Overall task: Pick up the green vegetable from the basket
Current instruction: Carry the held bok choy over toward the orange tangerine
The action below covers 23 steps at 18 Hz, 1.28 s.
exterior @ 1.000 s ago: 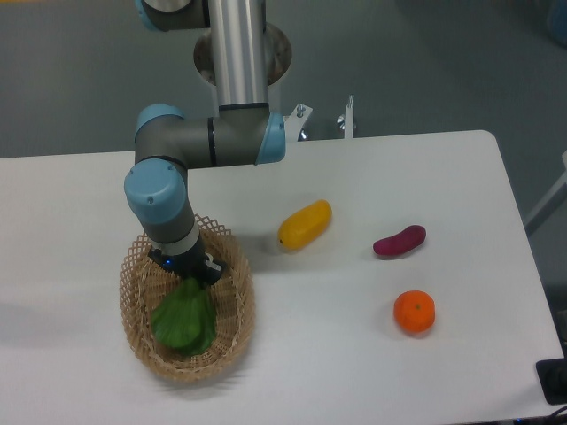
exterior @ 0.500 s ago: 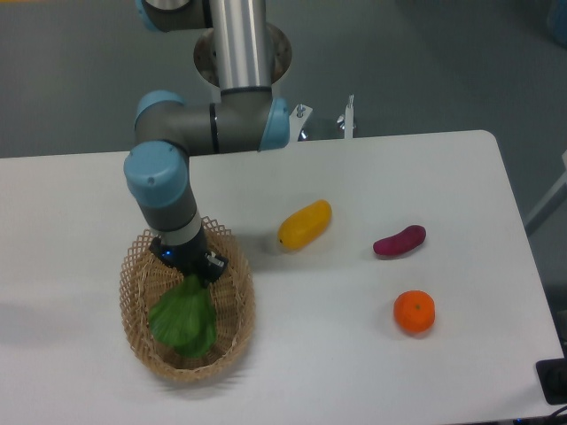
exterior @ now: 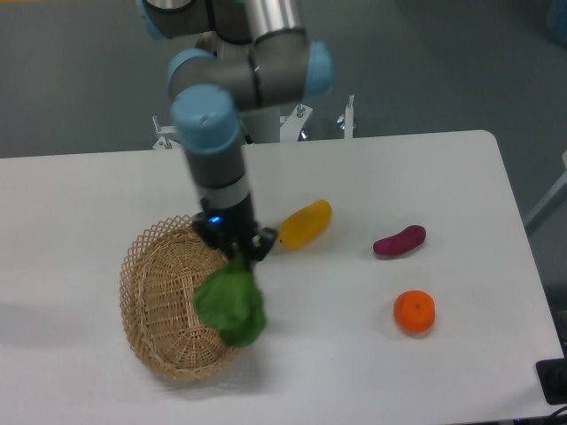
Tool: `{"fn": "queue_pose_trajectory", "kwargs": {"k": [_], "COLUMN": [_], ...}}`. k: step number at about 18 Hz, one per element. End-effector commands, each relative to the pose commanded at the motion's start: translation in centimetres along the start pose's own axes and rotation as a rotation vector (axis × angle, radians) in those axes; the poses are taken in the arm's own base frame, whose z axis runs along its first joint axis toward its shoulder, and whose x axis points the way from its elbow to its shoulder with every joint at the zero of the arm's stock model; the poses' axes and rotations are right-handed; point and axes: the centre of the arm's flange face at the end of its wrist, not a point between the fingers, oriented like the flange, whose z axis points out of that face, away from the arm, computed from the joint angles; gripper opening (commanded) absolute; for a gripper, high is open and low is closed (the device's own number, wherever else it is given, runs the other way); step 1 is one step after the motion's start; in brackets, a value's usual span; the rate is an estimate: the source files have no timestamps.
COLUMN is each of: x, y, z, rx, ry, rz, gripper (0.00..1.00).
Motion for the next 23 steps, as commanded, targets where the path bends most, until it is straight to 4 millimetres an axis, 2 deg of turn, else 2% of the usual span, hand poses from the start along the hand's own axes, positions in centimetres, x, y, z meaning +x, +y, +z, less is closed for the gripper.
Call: {"fn": "queue_pose_trajectory", "kwargs": {"k": [5,12,15,23], "x": [-6.7,-12.5,-14.0,-15.1], "y": [4.4,8.5,10.0,10.9], "z": [0.1,-0.3,-0.1,1.4], "rx": [-0.025,-0.02,-0.028,-0.043], "ry": [-0.034,-0.05,-0.052,-0.037], "rz": [0.027,0.049,0.06,0.044], "gripper": [0.37,0.37,0.37,0.37]}}
